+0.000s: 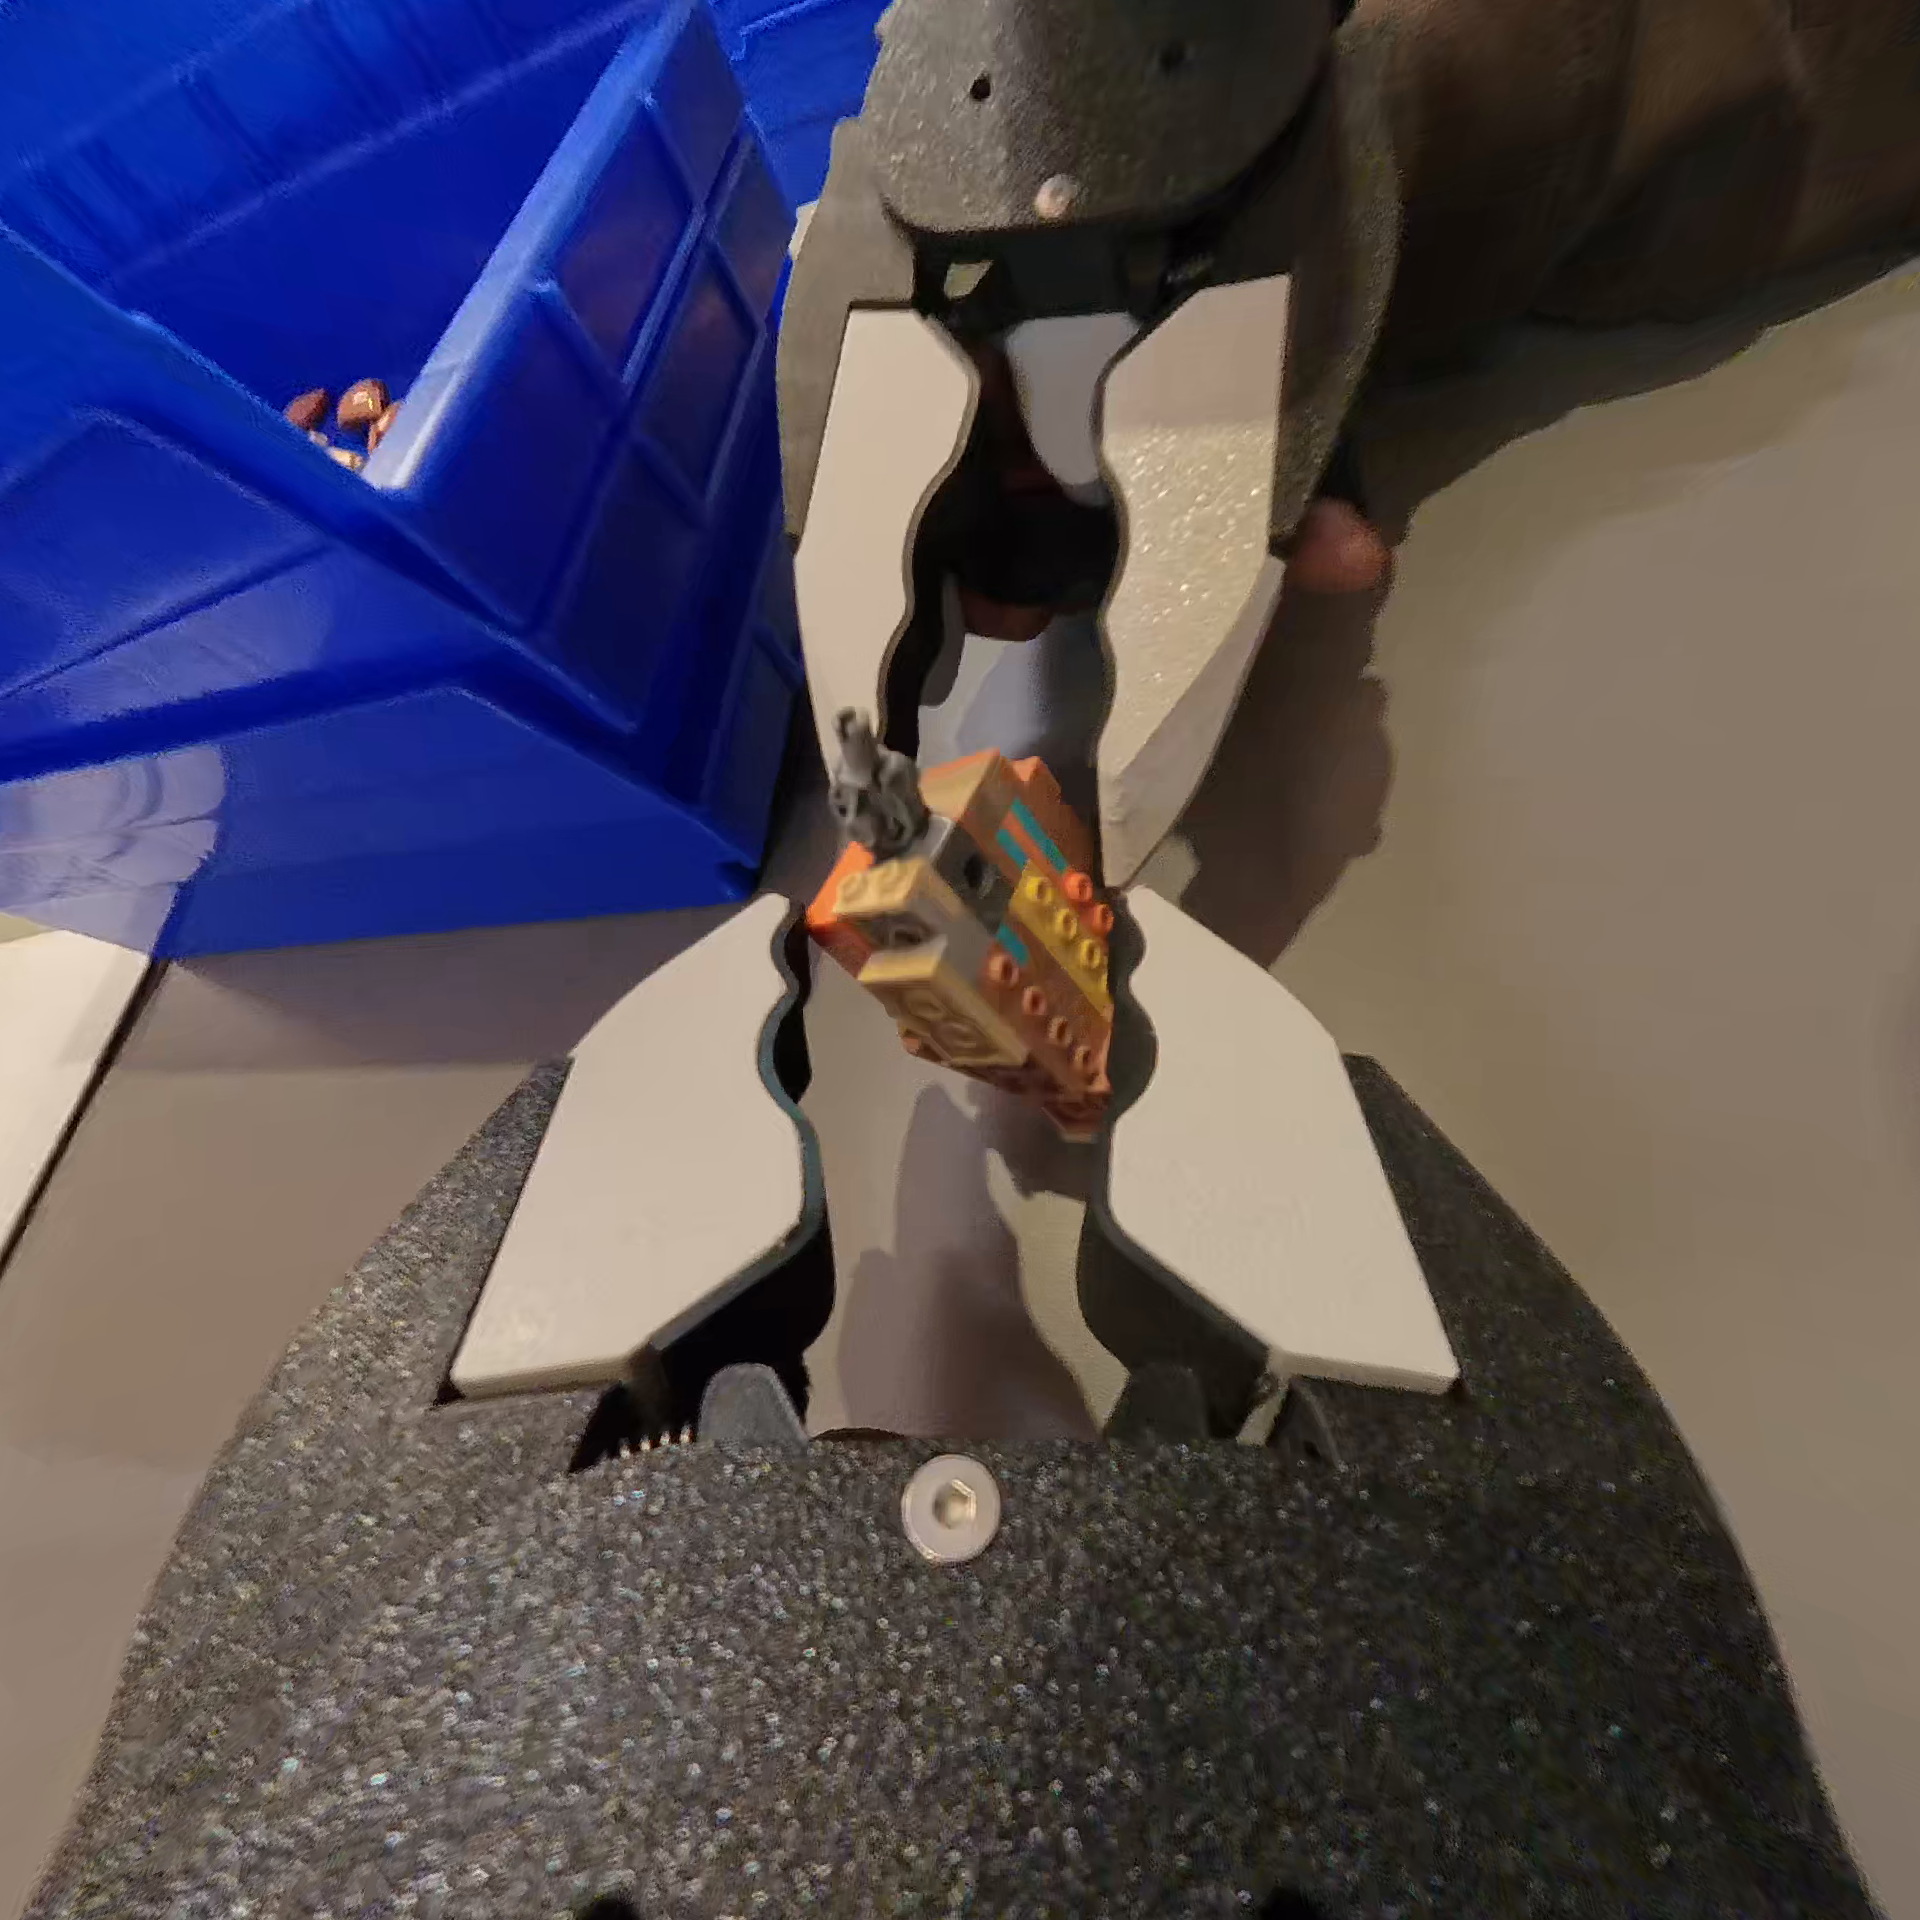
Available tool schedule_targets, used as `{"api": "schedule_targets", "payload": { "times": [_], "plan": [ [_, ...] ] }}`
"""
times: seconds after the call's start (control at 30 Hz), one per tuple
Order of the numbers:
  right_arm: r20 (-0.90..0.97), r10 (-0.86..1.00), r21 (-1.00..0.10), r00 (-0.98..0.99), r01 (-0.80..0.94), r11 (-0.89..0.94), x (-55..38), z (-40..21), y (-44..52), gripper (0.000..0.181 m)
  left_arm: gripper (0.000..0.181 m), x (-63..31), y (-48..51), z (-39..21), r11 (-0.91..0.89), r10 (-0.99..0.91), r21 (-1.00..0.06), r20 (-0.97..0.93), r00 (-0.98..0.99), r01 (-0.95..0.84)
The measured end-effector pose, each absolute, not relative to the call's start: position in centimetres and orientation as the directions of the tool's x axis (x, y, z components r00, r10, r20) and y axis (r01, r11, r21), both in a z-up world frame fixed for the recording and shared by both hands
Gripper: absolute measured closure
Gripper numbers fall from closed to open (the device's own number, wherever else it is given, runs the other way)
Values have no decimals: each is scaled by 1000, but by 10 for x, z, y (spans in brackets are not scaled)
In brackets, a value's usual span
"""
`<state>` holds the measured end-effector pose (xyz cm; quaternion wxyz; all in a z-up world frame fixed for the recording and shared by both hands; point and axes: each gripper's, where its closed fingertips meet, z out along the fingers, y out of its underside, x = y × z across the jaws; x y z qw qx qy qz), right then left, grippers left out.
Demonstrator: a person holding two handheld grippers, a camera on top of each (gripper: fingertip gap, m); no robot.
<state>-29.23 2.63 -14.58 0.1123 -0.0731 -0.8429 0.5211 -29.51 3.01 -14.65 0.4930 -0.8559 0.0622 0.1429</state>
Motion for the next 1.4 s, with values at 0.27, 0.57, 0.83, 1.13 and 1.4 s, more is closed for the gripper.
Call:
{"api": "schedule_targets", "payload": {
  "times": [0.27,0.57,0.83,1.13,1.4],
  "plan": [
    [4,197,-892,-980,86,444,-286,-153,27,138,142,-282,37,-153,-511,-59,-729,-500,864,-457],
    [218,170,-849,-961,-101,519,-285,-157,26,152,139,-282,37,-155,-522,-31,-771,-411,911,-365],
    [661,92,-646,-745,-503,573,-290,-152,30,152,118,-292,25,-151,-479,102,-863,125,987,159],
    [791,45,-537,-610,-658,527,-279,-143,24,152,110,-276,19,-184,-635,8,-770,79,997,66],
    [791,106,-591,-603,-706,391,-262,-121,16,153,118,-266,31,-175,-557,-50,-826,133,990,83]
  ]
}}
